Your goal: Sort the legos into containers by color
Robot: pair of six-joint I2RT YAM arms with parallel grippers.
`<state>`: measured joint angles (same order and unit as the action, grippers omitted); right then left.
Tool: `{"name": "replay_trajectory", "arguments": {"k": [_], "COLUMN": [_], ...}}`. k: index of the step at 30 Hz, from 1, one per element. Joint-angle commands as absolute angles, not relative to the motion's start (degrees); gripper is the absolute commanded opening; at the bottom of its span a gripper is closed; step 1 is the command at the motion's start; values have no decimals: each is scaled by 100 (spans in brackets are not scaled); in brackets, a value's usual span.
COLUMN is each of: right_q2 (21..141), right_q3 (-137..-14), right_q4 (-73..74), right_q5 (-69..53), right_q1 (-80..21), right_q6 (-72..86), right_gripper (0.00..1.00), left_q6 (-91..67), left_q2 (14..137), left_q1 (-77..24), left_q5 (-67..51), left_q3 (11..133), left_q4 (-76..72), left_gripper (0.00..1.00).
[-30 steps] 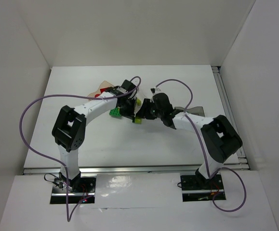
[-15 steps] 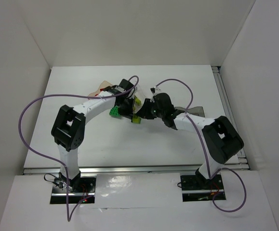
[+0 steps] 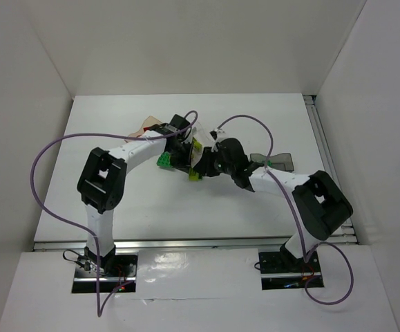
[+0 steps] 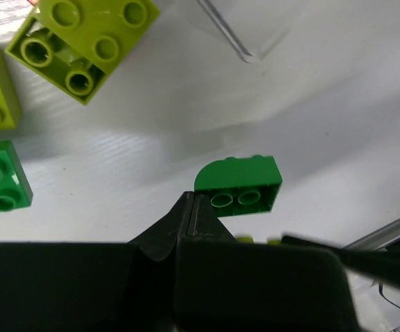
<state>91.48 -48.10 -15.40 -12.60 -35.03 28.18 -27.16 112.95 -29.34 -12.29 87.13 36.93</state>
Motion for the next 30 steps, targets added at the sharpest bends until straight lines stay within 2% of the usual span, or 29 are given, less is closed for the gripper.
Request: {"name": "replay_trajectory", "arguments": {"k": [1,4,11,14,19,23,30], "right_q2": [8789,8789,8859,8544,7859,7629,9033], "right_q3": [-4825,-4877,-4878,-4825,-4588,-4745,-6133], "right_q4": [-1670,-1548,-1214,-977,-379,79,132], "right_q5": [-1118,-836,-265,-176,490,729,800], "right_q1": [-3806,-4104,-4104,-4052,-3727,-3324,-3252], "right_q6": [2471,2285,2285,2338,2338,2391,2338], "right_gripper": [22,22,22,22,22,23,24], "left_q6": [-2769,-2769,-2769,-2829,-2944,-3102,-3287], "left_q2": [11478,11531,11479,11312,10882,10521,9993], "left_q1": [-2865,-2865,-2812,-2698,-2575,-2523,-2522], "left_q5": [-1433,-1485,-1424,-1283,-520,647,1037], "left_q3": [8947,8947,8886,8772,8649,8648,8473], "left_q4": [3393,3340,3340,3340,3690,4156,4341], "left_gripper": [0,0,0,0,0,0,0]}}
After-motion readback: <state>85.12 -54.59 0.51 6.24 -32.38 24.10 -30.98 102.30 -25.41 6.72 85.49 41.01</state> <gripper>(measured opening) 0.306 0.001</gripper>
